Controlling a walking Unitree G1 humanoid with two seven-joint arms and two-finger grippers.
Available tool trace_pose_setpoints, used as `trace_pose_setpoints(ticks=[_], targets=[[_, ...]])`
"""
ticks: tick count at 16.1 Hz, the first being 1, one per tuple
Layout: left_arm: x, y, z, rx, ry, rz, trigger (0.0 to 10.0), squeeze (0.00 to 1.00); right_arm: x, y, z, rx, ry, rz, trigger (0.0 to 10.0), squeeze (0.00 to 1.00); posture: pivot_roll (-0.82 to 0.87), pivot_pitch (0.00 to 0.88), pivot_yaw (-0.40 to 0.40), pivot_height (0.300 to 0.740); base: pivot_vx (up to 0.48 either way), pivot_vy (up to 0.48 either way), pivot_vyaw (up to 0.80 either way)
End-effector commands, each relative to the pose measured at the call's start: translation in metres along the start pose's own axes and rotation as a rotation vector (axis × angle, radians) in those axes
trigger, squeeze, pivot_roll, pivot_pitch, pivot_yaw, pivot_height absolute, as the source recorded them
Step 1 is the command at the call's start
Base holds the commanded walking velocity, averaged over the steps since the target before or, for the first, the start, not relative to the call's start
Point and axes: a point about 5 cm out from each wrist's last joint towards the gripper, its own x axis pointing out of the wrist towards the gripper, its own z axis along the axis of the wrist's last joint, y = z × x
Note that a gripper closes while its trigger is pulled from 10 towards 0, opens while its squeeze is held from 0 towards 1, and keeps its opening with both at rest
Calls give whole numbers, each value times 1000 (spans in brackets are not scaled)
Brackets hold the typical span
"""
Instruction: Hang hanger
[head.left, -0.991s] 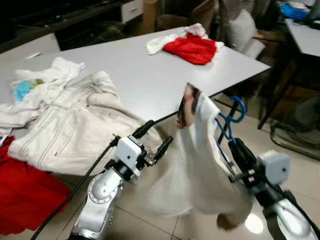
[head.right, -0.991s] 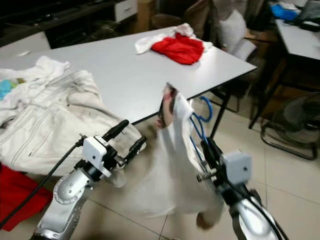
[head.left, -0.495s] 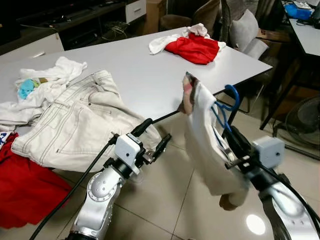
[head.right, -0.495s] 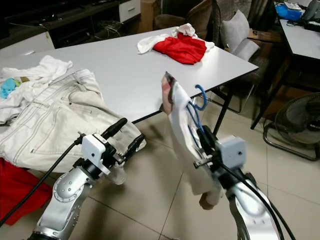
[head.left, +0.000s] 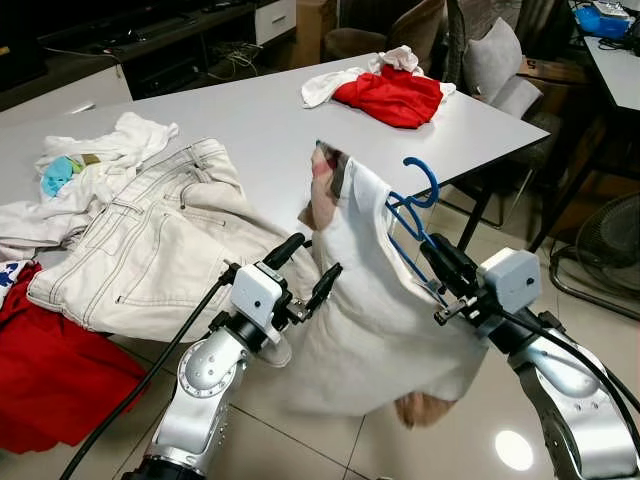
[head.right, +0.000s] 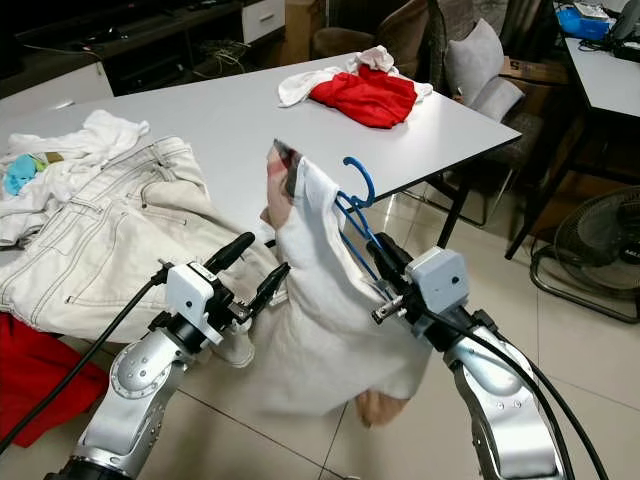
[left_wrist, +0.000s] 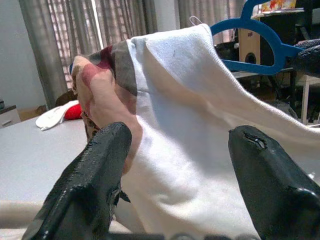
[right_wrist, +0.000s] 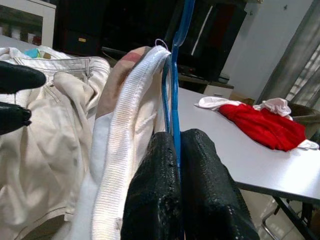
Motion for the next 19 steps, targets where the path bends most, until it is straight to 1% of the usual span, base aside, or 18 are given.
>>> trace_pose_setpoints(ticks=[1, 5, 10, 14, 19], targets=[[4, 1, 3, 20, -11, -6, 10000, 0, 3, -6, 9, -25, -41, -4, 10000, 0, -73, 0, 0, 740, 0, -330, 0], [5, 0, 3, 23, -12, -5, 10000, 0, 8, -8, 10, -34, -46, 9, 10000, 0, -72, 0, -1, 740, 0, -461, 0], [5, -1, 3, 24, -12, -1, 10000, 0, 10, 2, 8, -17, -45, 34, 10000, 0, -68, 0, -4, 740, 0, -461, 0], [4, -1, 2, 21, -10, -2, 10000, 0, 10, 3, 8, -13, -44, 37, 10000, 0, -68, 0, -4, 740, 0, -428, 0], [4, -1, 2, 21, -9, 0, 10000, 0, 10, 3, 6, -11, -41, 33, 10000, 0, -67, 0, -3, 740, 0, 0, 0]])
